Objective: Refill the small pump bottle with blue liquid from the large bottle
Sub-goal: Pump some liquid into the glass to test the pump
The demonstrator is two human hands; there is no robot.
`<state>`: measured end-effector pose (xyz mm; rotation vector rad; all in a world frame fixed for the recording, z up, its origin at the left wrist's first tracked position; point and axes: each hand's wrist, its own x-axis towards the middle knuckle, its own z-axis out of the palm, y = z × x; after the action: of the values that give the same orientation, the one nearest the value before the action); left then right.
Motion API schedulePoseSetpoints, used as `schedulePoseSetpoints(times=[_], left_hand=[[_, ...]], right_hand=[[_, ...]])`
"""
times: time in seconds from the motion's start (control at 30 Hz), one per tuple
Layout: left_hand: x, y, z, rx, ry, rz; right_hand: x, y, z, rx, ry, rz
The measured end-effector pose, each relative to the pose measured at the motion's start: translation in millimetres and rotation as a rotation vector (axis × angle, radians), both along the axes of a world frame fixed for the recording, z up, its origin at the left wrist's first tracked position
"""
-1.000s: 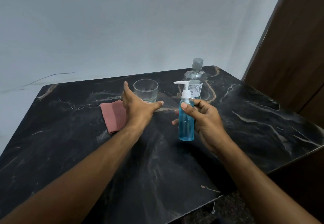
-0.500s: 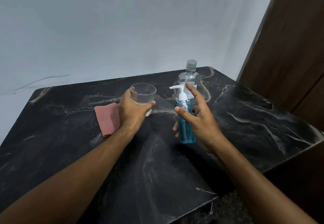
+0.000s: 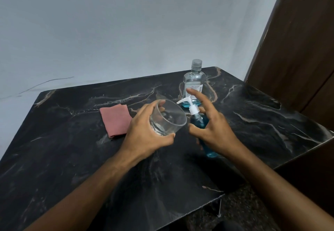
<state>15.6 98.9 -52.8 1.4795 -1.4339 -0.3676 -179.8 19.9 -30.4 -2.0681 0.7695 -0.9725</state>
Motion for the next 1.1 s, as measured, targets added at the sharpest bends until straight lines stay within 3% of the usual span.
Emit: schedulePoseSetpoints(times=[0.37,0.6,1.1], left_hand=[[-4.0,-1.2,0.3,-0.003,0.036,0.012],[-7.3,-3.3,-3.8,0.003,0.043,-0.002],[-6.9,-2.3,-5.5,0.001,0.096,0.008]], right_hand=[[3.9,0.7,3.6,-0.067,0.108,0.017],[-0.1,2.7,6.1,0.008,0.031,0.095],[-3.5,3.6,6.0,0.044,0.055,0.150]])
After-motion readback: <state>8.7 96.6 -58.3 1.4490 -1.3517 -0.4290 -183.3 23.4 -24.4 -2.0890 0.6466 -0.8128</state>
